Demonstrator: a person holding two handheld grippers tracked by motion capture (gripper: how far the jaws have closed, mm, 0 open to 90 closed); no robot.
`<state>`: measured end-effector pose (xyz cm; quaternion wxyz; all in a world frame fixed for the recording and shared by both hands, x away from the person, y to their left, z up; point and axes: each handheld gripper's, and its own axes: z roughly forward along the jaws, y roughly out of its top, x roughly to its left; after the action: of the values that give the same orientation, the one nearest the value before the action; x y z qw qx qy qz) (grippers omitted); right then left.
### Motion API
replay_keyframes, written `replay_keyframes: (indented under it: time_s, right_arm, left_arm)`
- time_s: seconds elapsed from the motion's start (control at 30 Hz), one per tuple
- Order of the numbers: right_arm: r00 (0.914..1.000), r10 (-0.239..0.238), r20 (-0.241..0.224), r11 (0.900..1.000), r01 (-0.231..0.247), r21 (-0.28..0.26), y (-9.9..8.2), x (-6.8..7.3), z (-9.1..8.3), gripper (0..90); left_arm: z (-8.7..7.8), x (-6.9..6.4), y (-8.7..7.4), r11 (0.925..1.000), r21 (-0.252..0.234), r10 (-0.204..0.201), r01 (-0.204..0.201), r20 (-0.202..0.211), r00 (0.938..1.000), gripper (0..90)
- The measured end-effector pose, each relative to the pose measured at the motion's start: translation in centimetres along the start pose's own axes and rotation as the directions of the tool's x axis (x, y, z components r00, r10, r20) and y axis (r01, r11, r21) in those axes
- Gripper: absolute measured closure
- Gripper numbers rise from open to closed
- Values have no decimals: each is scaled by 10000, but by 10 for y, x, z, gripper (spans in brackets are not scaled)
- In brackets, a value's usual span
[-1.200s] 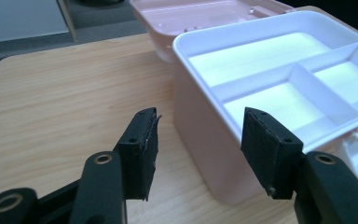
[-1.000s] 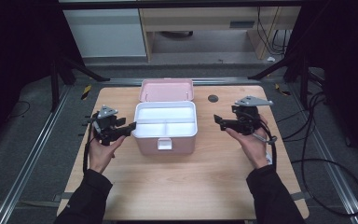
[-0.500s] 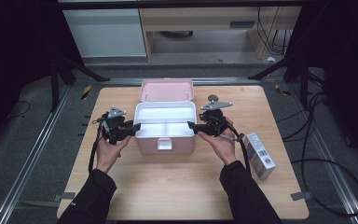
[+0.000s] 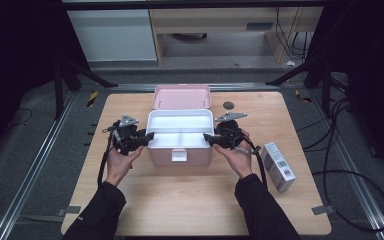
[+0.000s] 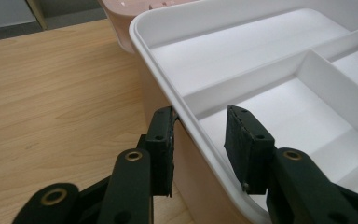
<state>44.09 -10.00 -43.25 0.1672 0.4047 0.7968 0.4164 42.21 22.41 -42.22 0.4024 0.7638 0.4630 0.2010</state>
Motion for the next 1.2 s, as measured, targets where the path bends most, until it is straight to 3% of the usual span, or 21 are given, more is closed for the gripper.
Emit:
replay_keyframes:
  time_s: [0.37,0.6,0.87,0.97,1.07,1.2]
  right_arm:
    - [9995,186,248,9997,-189,120,-19,-11,-28,527]
    - [9994,204,294,9998,-205,1,-29,-13,-40,529]
    - [9991,374,214,9993,-374,-32,-28,-16,-39,539]
    - [9990,271,369,9996,-274,62,-27,-14,-40,539]
    - [9992,146,366,9999,-148,44,-25,-14,-42,516]
    - [9996,221,190,9975,-208,-676,-19,-20,-55,432]
  left_arm:
    - [5,-33,2,9985,156,528,-531,182,9984,614]
    - [3,-43,0,9980,149,606,-611,319,9977,602]
    - [4,-41,1,9983,133,566,-572,413,9975,595]
    - [4,-40,2,9969,218,746,-758,482,9960,590]
    - [-8,-35,7,9961,-304,841,-823,608,9946,578]
    - [-28,-25,17,9929,-774,951,-903,604,9936,522]
